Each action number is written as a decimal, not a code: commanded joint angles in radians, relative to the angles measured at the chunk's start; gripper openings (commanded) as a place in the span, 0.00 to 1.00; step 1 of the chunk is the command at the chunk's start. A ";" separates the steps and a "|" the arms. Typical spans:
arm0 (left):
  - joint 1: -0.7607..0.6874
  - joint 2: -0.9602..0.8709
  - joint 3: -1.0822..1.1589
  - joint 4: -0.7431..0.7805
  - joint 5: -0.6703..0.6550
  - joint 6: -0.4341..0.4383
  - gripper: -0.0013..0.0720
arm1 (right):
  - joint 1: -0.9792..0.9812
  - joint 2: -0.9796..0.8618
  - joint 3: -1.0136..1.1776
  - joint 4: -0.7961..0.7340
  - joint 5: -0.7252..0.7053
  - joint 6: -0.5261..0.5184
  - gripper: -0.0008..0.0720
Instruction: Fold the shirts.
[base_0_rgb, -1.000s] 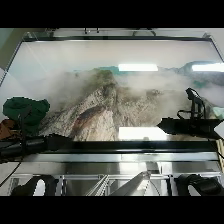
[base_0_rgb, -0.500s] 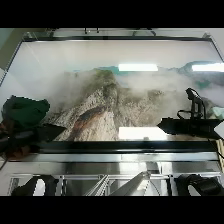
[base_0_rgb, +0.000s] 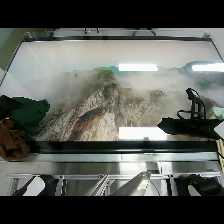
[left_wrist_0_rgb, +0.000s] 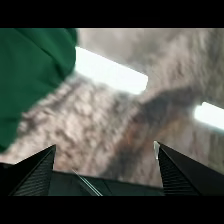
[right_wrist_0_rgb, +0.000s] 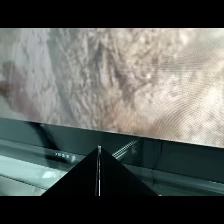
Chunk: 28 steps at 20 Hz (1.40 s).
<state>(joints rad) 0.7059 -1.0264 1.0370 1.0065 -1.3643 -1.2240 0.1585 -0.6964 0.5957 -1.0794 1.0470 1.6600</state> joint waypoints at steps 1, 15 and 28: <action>0.122 -0.297 0.221 0.039 -0.008 -0.008 1.00 | 0.001 0.001 0.000 0.000 0.000 0.000 0.03; 0.255 -0.950 0.696 -0.299 -0.182 0.047 0.68 | 0.001 -0.008 0.000 0.003 -0.038 0.000 0.03; -0.275 -0.486 0.729 -0.806 -0.322 0.139 0.04 | 0.001 -0.008 0.000 0.003 -0.037 0.000 0.03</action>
<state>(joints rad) 0.6014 -1.6531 1.7649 0.2836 -1.6802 -1.0973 0.1585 -0.7044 0.5957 -1.0760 1.0103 1.6600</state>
